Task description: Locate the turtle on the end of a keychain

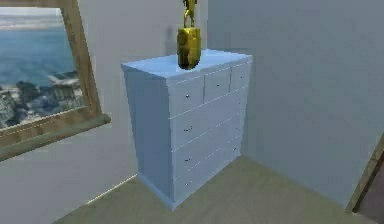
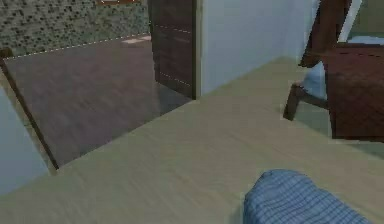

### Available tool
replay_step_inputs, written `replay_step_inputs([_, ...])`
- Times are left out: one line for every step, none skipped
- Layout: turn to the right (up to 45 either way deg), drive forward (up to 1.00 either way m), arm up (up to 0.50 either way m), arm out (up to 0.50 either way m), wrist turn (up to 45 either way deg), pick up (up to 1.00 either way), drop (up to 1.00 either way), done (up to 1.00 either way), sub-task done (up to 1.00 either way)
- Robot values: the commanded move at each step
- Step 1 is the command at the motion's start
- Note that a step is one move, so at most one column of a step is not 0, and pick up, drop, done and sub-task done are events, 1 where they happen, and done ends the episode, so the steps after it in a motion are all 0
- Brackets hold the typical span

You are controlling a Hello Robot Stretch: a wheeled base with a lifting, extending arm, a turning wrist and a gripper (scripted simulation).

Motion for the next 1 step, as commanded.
replay_step_inputs([-45.0,0.0,0.0,0.0,0.0,0.0,0.0,0.0,0.0])
